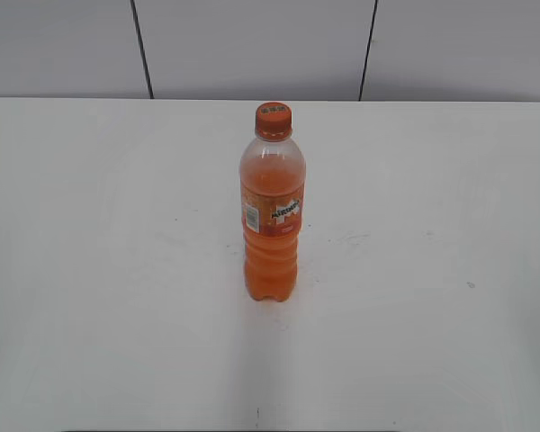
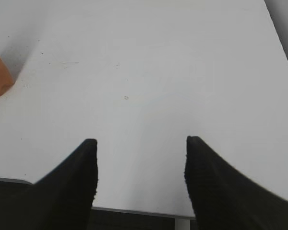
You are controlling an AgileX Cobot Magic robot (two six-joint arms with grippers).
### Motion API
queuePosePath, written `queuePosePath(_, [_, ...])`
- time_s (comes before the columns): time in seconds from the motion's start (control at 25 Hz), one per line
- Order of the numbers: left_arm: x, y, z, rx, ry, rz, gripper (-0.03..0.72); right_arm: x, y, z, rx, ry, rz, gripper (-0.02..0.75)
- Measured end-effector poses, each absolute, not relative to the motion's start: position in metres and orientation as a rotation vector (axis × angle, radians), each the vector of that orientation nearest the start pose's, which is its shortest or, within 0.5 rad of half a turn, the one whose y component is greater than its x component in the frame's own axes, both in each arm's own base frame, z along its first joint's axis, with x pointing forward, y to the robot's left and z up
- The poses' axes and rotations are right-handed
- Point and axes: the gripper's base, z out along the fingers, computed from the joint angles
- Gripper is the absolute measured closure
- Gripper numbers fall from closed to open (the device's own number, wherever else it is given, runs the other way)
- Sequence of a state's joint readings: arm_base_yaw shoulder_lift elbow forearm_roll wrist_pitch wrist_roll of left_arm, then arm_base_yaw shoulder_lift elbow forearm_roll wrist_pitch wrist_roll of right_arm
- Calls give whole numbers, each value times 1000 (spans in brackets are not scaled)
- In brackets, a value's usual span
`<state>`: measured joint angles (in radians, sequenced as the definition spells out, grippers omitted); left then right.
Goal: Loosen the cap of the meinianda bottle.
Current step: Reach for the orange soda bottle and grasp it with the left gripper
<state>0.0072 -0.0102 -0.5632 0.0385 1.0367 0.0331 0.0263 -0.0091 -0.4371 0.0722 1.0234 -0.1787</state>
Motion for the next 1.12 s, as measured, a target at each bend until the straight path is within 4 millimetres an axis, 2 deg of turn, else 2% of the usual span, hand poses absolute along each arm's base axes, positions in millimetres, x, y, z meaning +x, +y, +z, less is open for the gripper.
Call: queuePosePath(1.12, [-14,3,297,22,1946,71,442,2,6,263,-210,2048,-8,301])
